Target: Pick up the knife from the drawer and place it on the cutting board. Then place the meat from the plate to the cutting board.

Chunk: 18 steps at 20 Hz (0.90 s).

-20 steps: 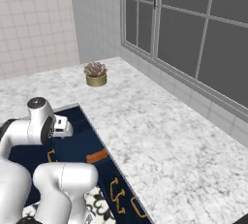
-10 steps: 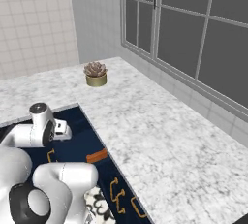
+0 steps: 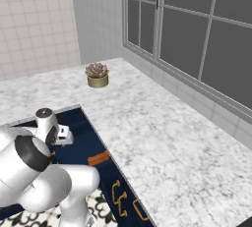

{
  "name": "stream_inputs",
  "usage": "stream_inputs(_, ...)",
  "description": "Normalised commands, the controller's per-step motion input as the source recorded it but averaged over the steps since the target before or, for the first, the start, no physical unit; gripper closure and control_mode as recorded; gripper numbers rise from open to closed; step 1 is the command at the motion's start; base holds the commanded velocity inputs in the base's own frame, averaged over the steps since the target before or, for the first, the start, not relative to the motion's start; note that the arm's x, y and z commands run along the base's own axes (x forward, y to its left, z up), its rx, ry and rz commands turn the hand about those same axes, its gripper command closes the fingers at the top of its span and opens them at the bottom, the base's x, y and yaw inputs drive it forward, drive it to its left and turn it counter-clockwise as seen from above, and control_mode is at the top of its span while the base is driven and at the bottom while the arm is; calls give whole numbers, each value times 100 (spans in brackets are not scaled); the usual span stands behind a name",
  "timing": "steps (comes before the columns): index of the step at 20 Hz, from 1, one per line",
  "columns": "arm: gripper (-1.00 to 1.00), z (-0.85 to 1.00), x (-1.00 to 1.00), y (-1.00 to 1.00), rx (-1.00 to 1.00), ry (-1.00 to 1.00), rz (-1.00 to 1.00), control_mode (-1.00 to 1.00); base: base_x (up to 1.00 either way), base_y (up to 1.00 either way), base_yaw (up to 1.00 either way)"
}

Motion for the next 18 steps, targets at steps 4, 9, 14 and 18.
stream_inputs(4,-100,-24,26,3,0,9,3,-100,0,0,0)
stream_inputs(9,-100,-28,13,8,0,7,3,-100,0,0,0)
stream_inputs(14,-100,-35,8,12,0,5,2,-100,0,0,0)
stream_inputs(18,-100,-40,0,29,-1,7,3,-100,0,0,0)
